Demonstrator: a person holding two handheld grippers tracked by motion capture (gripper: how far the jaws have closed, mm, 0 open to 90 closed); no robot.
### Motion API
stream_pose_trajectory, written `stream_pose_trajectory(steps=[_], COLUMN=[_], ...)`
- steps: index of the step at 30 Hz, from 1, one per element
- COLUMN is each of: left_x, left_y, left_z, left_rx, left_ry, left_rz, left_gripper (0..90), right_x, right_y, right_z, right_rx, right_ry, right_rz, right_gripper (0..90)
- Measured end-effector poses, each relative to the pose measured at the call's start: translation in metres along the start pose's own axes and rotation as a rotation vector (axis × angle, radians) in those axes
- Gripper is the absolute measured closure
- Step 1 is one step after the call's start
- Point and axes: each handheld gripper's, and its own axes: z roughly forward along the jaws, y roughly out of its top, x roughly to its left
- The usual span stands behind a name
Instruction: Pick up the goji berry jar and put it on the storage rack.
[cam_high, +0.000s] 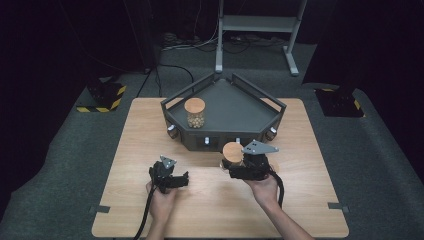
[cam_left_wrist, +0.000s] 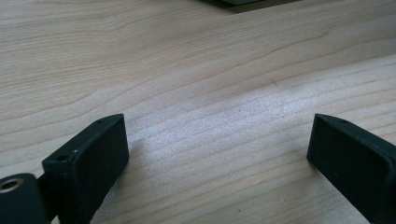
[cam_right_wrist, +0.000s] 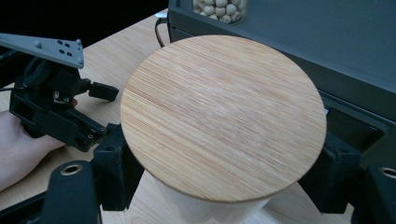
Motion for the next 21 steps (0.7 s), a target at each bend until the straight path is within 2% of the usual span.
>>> stream_pose_trajectory(steps=[11, 21], left_x=[0.0, 0.0], left_y=[0.0, 0.0], left_z=[0.0, 0.0], left_rx=[0.0, 0.0], left_ry=[0.0, 0.0], left_rz=[0.0, 0.0], left_gripper=[5.6, 5.6], right_x=[-0.002, -0.008], right_y=[0.005, 0.023], right_z=[0.006, 0.005], right_rx=[0.006, -0.006], right_ry=[0.002, -0.003], right_rz=[0.009, 0.026], right_gripper=[25.5, 25.5])
